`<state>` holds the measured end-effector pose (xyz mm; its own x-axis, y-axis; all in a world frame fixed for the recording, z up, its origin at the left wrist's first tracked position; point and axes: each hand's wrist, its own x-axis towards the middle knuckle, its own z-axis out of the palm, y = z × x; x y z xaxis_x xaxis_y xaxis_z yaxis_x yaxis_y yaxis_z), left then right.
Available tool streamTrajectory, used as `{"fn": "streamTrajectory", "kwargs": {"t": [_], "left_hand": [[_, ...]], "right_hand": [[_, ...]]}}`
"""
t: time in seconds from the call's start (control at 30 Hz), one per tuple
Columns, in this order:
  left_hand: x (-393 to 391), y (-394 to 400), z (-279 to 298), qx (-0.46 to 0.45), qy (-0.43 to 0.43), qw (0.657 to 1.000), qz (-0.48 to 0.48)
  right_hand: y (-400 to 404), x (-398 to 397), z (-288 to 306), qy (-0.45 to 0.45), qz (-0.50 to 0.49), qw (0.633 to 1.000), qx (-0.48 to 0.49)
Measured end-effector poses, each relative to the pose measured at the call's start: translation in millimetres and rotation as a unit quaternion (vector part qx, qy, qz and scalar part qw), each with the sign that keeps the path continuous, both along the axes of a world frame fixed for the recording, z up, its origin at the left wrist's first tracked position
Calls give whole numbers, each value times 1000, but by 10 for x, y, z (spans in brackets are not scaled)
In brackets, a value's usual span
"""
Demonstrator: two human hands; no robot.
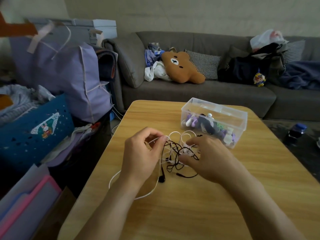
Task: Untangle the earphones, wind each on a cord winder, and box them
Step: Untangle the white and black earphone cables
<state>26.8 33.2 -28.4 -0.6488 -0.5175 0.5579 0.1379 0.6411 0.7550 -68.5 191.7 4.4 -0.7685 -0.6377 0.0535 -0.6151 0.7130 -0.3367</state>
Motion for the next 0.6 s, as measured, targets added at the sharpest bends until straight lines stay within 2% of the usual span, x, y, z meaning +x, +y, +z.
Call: {"fn": "streamTrajectory", "kwargs": {"t": [0.1,0.17,0.23,0.33,0.43,0.6], "left_hand": [[-90,34,73,56,-26,998,-26],[-141,65,137,88,-41,994,-49],[-179,92,190,90,-28,993,-68],[-172,72,245,86,-9,992,-87],[-124,-67,295,84,16,996,-39],[-31,-414,327,113,89,984,107]], "right_hand": [[-17,61,14,61,24,997,-50],[-75,64,19,76,77,990,-85],[-167,48,-29,36,129,978,-160],[-267,22,-99,-54,129,950,-280],[-313,-18,-147,-78,105,952,-276],[-321,-88,-252,-67,93,968,-225]]}}
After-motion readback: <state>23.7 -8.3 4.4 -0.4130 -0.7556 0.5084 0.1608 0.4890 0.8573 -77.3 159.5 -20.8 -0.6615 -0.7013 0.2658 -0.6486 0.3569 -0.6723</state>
